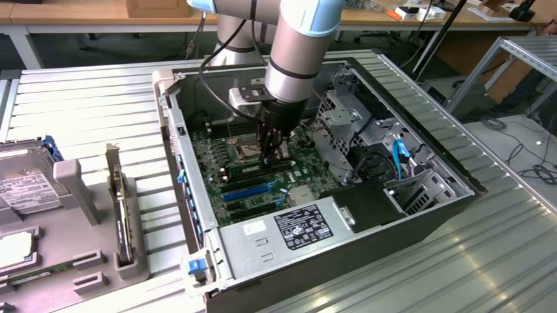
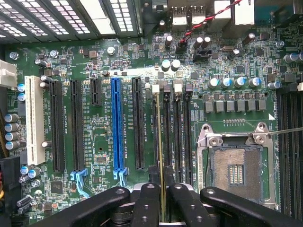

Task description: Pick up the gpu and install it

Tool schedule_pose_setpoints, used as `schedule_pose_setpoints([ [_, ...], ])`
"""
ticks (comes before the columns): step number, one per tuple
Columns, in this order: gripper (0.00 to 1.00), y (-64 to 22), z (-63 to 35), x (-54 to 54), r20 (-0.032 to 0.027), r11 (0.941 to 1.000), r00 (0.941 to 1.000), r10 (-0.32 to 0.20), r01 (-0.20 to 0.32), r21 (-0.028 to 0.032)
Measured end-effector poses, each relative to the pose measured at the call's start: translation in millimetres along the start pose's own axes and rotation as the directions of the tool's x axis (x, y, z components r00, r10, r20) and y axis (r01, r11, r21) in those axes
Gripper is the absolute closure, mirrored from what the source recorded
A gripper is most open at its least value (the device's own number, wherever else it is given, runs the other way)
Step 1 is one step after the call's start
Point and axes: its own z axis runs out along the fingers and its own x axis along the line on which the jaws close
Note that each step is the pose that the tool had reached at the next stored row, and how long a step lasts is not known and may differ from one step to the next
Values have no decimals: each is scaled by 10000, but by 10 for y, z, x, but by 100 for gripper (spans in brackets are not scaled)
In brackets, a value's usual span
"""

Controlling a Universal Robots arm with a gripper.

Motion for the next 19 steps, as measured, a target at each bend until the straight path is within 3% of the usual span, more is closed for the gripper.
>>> schedule_pose_setpoints([
  [19, 86, 15, 7, -18, -49, 10000, 10000, -79, 79, 4],
])
